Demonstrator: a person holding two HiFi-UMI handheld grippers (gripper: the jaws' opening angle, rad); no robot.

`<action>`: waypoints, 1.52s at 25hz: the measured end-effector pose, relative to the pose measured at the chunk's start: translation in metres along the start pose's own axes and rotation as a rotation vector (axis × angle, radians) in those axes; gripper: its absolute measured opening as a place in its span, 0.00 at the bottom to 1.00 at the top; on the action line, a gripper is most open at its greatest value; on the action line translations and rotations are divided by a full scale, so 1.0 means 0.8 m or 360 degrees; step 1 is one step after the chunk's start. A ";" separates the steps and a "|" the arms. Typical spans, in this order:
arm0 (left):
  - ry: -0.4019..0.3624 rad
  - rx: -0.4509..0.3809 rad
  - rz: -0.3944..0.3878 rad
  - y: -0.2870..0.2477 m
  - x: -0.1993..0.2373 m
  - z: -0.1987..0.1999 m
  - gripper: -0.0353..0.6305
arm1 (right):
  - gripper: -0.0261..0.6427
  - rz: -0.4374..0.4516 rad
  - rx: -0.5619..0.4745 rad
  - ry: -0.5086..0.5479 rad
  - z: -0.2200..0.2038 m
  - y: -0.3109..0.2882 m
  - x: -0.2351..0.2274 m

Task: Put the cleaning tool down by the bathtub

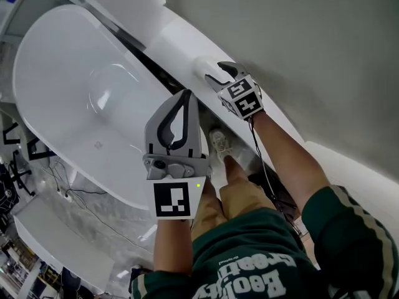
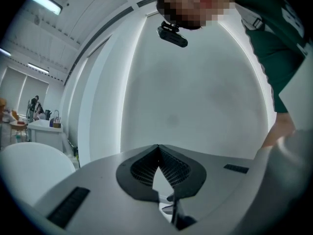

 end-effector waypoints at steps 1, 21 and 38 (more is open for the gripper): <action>-0.0007 -0.0011 -0.0011 0.004 -0.001 0.008 0.06 | 0.36 -0.0004 -0.0033 0.0006 0.008 0.013 0.004; -0.0063 -0.0072 -0.0011 0.099 0.012 0.134 0.06 | 0.36 0.0091 -0.0777 0.0112 0.166 0.269 0.148; -0.0277 -0.0289 -0.0082 0.148 -0.010 0.245 0.06 | 0.36 0.0218 -0.1283 0.0505 0.254 0.456 0.273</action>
Point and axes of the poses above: the fingertips, and each gripper's own axes: y backward along the fingers, x to its left, z out of its top, the point moved 4 cm from there along y, backward along the fingers, and after that the axes turned 9 degrees about -y, right-handed, at the moved point
